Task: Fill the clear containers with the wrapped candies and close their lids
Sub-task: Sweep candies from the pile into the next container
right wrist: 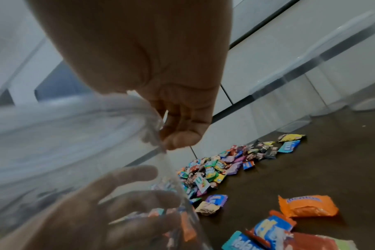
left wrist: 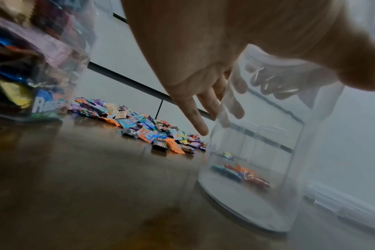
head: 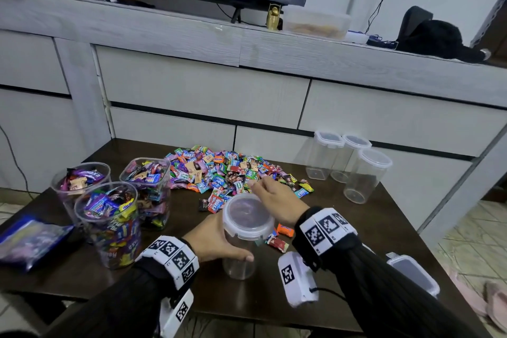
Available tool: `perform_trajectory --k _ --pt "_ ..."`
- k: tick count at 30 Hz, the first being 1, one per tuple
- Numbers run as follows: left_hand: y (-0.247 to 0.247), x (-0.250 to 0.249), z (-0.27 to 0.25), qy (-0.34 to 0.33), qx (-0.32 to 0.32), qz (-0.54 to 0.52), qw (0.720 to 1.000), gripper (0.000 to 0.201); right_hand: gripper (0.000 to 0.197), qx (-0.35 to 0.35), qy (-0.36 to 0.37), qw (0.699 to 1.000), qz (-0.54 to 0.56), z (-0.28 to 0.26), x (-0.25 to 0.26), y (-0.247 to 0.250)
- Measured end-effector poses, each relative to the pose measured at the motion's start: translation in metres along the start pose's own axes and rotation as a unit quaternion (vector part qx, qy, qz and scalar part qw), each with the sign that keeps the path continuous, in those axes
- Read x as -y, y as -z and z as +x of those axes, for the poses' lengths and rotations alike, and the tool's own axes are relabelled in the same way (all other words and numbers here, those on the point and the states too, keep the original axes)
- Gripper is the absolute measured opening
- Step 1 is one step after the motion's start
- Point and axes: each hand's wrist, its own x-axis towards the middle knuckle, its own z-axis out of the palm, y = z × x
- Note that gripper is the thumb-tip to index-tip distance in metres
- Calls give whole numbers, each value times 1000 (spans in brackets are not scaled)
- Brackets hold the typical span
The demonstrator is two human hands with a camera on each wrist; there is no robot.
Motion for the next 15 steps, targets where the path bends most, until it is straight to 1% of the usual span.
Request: perform_trajectory --k 2,4,8,10,12,13,15 --pt "1 -2 0 4 5 0 1000 94 42 26 -36 999 -29 6 -3 -1" --pt "1 -4 0 2 12 -6 1000 89 41 42 -56 997 -36 9 -4 -4" --pt "1 -3 2 -5 20 -21 1000 84 28 75 -74 993 -55 10 0 -7" --pt "1 -2 2 -8 27 -24 999 83 20 78 -88 991 -60 10 2 -8" --pt "0 -1 3 -10 27 -30 999 84 18 84 -81 989 -91 10 2 -7" --pt "0 0 4 -13 26 -31 999 85 19 73 -65 988 -121 11 0 -6" --pt "-1 1 5 -13 27 -30 999 87 26 25 -25 983 -178 11 -2 -3"
